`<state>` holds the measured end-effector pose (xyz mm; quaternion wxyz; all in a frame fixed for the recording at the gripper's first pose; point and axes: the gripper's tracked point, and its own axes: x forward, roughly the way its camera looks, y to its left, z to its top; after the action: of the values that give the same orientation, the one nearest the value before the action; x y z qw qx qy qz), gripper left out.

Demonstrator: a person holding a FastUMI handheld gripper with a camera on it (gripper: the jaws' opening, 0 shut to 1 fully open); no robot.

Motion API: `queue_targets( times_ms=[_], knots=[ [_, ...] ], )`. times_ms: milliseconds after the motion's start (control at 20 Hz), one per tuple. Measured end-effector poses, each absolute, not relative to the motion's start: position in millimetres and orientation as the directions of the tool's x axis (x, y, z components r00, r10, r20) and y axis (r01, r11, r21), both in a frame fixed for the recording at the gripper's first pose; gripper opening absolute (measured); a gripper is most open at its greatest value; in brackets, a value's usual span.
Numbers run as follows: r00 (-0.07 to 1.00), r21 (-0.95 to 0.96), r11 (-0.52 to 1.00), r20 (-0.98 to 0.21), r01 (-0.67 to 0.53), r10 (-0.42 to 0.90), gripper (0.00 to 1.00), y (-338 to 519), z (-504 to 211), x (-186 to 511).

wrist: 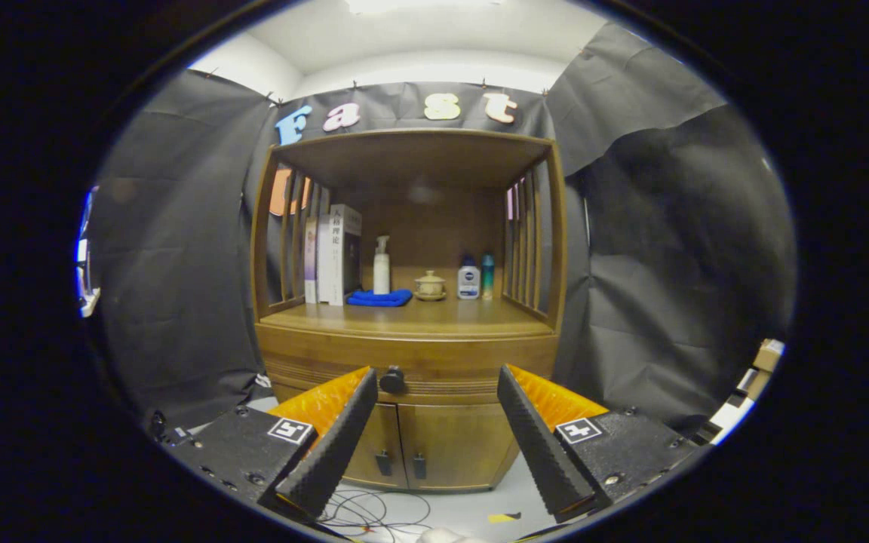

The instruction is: Pull open the drawer, take out the items inside it, and place them on the countertop above the cabinet.

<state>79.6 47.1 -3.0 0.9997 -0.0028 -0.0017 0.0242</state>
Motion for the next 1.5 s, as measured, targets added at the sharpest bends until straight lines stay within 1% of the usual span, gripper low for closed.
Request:
queue_targets(
  times_ms=[250,400,600,900,1050,1150,1300,1350,1400,1500],
  knots=[
    [0.996,-0.027,0.996,0.003,-0.087,0.087,1.0,81.6,-12.0,137.7],
    [0.995,-0.009,0.995,-0.009,-0.103,0.103,1.0,96.5,-22.6,174.7],
    [0.993,-0.013,0.995,-0.057,-0.101,0.1,1.0,111.2,-54.1,227.7],
    [0.988,0.0,0.997,-0.133,-0.082,0.081,0.99,114.0,-95.5,272.5],
    [0.985,0.007,0.997,-0.152,-0.076,0.076,0.86,113.0,-103.0,282.0],
    [0.988,-0.006,0.998,-0.138,-0.067,0.066,0.77,112.0,-100.6,285.0],
    [0.983,-0.004,0.998,-0.174,-0.066,0.064,0.67,114.5,-112.0,291.0],
    [0.987,-0.002,0.998,-0.149,-0.058,0.057,0.66,113.9,-106.3,293.8],
    [0.988,-0.015,0.999,-0.146,-0.043,0.041,0.63,112.5,-107.4,293.0],
    [0.99,-0.007,1.0,-0.137,-0.03,0.029,0.52,112.1,-105.5,289.6]
  ],
)
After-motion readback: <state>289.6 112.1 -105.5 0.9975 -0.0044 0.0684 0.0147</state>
